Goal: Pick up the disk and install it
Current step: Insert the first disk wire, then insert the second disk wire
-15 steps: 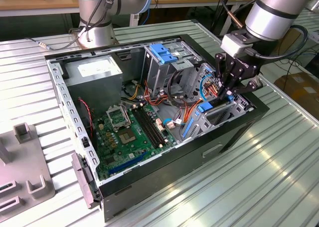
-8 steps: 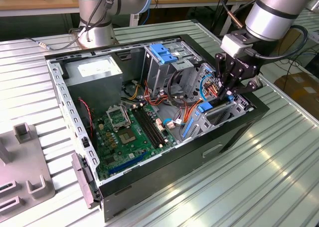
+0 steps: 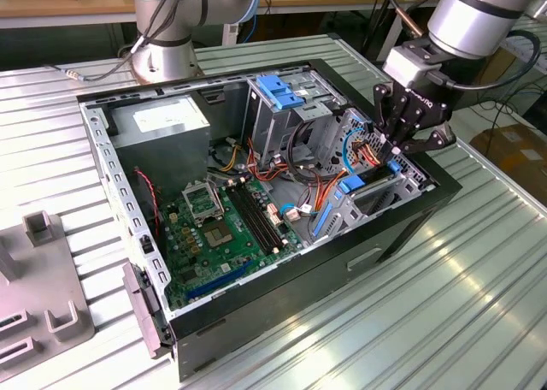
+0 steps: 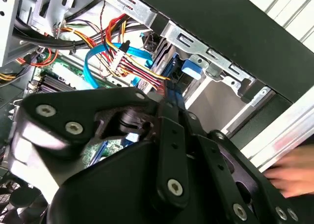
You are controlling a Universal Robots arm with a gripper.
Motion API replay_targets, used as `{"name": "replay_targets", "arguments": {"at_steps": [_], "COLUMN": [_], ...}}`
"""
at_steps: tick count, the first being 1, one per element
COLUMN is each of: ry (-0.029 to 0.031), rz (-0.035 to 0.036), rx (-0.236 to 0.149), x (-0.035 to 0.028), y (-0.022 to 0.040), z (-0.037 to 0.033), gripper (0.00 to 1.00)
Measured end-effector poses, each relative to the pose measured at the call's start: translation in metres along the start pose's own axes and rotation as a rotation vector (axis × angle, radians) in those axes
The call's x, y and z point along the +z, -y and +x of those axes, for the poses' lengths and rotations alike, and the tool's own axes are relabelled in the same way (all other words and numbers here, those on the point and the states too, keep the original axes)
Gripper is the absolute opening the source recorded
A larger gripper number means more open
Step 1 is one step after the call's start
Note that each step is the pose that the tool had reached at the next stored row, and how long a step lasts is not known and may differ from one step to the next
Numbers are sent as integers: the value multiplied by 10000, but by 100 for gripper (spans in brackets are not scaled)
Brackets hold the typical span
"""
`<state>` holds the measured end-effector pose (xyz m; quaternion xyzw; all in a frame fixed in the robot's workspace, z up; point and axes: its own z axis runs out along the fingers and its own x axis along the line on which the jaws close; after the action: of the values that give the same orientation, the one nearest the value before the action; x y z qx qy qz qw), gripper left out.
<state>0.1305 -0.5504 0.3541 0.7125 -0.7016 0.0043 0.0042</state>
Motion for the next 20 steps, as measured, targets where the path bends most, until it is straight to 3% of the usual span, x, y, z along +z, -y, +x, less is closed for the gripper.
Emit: {"name": "replay_targets", "arguments": {"at_steps": [1,17,20], "ry": [0,-1,0], "rz": [0,2,-1], "rx": [0,-8,-10], "x": [0,-3,-106], "y": [0,0,-2], "z": [0,0,0], "gripper": [10,10,10]}}
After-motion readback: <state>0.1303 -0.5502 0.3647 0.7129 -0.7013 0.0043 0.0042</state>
